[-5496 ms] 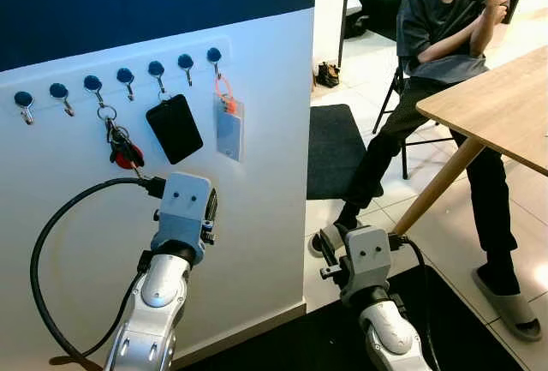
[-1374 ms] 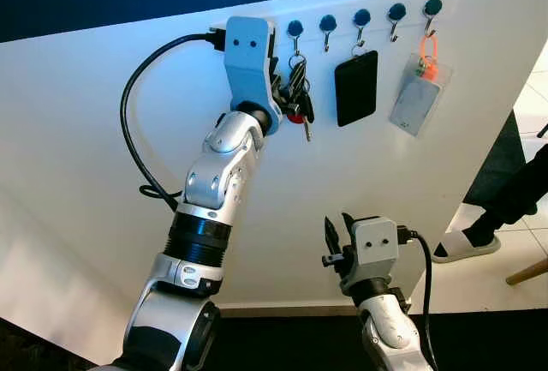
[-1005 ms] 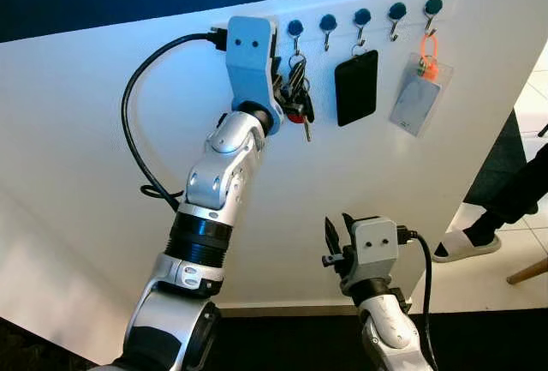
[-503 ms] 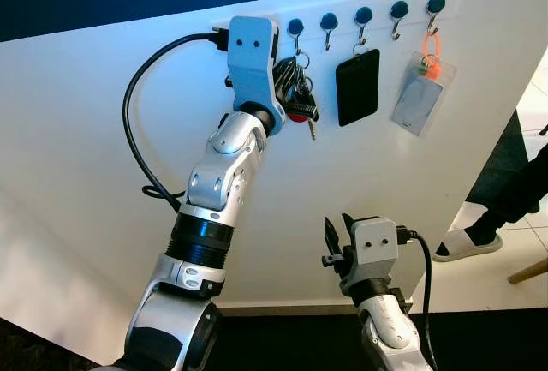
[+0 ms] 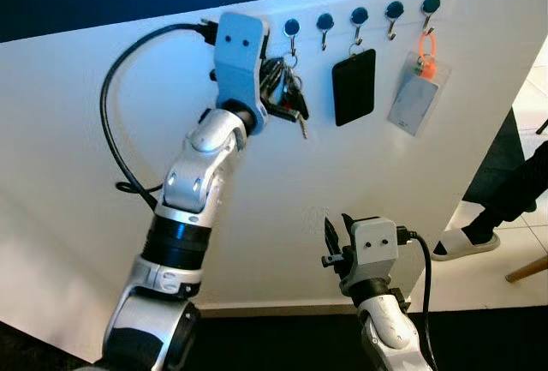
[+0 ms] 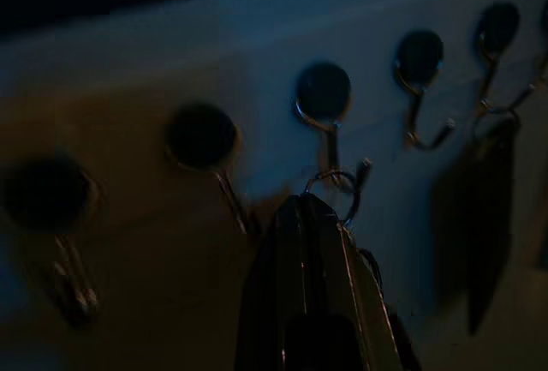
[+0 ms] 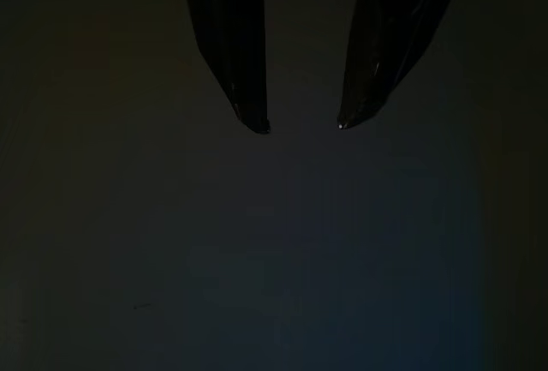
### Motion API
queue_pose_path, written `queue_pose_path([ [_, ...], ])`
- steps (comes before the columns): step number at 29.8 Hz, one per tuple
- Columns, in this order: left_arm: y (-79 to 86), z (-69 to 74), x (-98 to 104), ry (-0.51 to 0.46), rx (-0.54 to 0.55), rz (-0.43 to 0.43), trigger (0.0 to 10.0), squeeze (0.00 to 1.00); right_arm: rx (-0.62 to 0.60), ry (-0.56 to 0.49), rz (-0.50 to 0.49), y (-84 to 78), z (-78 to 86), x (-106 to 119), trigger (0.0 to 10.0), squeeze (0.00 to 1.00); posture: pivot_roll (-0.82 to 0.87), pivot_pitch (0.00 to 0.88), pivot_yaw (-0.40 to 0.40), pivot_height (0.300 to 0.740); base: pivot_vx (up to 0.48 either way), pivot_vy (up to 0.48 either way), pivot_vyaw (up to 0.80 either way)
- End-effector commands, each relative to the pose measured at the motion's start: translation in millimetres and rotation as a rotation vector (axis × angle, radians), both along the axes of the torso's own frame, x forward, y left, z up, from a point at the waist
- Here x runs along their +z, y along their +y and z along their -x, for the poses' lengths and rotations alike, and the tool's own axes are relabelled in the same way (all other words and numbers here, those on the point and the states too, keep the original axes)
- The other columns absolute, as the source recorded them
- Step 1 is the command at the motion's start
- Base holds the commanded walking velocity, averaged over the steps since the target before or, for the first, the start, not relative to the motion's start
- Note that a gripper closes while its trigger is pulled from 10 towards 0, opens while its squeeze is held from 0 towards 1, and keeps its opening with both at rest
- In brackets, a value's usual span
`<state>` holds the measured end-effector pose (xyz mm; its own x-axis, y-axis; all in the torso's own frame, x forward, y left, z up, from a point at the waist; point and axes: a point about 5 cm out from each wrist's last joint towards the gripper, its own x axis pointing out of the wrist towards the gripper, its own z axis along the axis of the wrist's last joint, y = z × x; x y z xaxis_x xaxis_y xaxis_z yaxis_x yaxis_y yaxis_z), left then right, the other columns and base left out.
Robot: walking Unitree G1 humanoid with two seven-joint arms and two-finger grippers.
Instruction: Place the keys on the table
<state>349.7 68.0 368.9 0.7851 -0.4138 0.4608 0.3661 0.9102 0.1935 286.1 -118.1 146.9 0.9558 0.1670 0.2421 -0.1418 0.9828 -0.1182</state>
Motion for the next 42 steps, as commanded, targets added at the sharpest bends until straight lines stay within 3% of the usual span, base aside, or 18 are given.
queue_pose_path([
  [1,12.3,-2.3,7.0,-0.03,0.074,-0.036,10.0,0.0,0.007,0.019,0.001,2.8,1.6,-3.6,10.0,0.0,0.02,0.235,0.187,0.74,0.0,0.0,0.0],
  [9,5.6,-0.9,11.4,0.006,0.044,-0.024,10.0,0.0,0.01,0.018,0.003,2.8,1.5,-3.3,10.0,0.0,0.02,0.236,0.186,0.74,0.0,0.0,0.0],
  [21,10.7,12.5,29.1,-0.084,-0.005,0.03,10.0,0.0,0.005,0.02,0.004,2.1,1.8,-3.6,10.0,0.0,0.02,0.237,0.186,0.74,0.0,0.0,0.0],
  [33,7.1,24.7,28.0,-0.115,-0.111,0.031,10.0,0.0,0.011,0.021,0.007,2.5,1.3,-3.6,10.0,0.0,0.02,0.236,0.183,0.74,0.0,0.0,0.0],
  [37,4.3,34.0,7.4,-0.076,-0.182,0.009,10.0,0.0,0.007,0.02,0.008,1.2,1.3,-3.7,10.0,0.0,0.01,0.237,0.186,0.74,0.0,0.0,0.0],
  [38,3.6,39.5,-6.8,-0.041,-0.214,0.007,10.0,0.0,0.004,0.02,0.009,0.1,2.0,-4.0,10.0,0.0,0.01,0.236,0.187,0.74,0.0,0.0,0.0],
  [40,3.6,40.6,-9.0,-0.035,-0.218,0.007,10.0,0.0,0.003,0.02,0.01,-0.1,2.2,-4.1,10.0,0.0,0.01,0.236,0.187,0.74,0.0,0.0,0.0],
  [42,8.4,40.3,-35.1,0.037,-0.165,0.038,10.0,0.0,-0.001,0.023,0.012,-2.1,3.4,-5.2,10.0,0.0,0.02,0.232,0.185,0.74,0.0,0.0,0.0],
])
